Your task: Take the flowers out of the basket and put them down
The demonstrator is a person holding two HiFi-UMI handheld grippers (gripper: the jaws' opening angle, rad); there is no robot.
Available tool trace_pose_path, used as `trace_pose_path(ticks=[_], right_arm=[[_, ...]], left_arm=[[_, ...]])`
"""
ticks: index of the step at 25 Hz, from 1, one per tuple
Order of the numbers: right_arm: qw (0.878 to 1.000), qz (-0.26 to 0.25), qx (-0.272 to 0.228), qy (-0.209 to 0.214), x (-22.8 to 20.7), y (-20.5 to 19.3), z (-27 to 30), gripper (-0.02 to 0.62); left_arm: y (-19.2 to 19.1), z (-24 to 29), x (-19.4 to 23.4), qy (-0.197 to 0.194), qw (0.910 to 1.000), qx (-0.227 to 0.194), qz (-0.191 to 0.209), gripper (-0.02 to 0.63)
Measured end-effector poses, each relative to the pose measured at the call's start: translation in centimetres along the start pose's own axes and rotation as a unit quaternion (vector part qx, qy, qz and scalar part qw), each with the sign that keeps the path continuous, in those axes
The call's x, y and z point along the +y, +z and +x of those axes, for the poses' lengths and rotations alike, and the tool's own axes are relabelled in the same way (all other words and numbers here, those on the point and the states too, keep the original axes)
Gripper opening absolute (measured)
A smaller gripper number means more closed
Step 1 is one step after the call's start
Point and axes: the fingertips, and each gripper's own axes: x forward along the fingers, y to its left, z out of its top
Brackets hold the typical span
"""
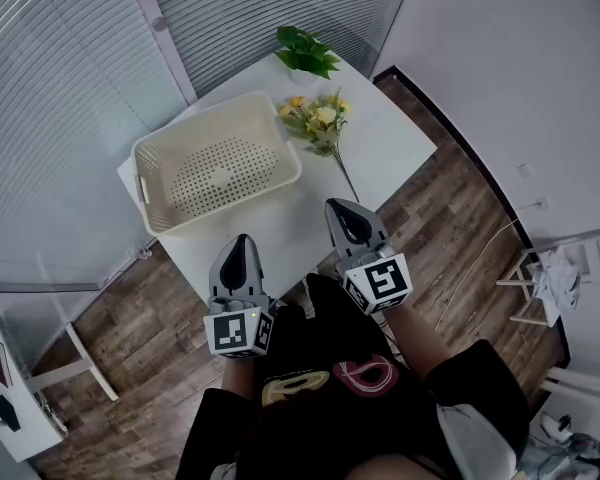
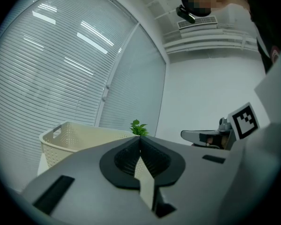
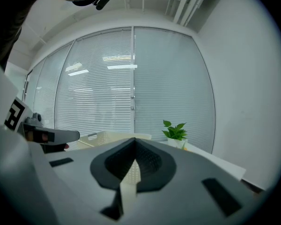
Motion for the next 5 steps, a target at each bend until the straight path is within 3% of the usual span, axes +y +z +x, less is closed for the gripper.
trace_pose_path(ticks=[5], right_arm=[[1.0,-0.004,-0.001,0.0,0.12,0.09,-0.11,0.008]], left_arm=[[0.37,-0.01,-0.16,-0.003,1.0,-0.003,-0.005,0.017]])
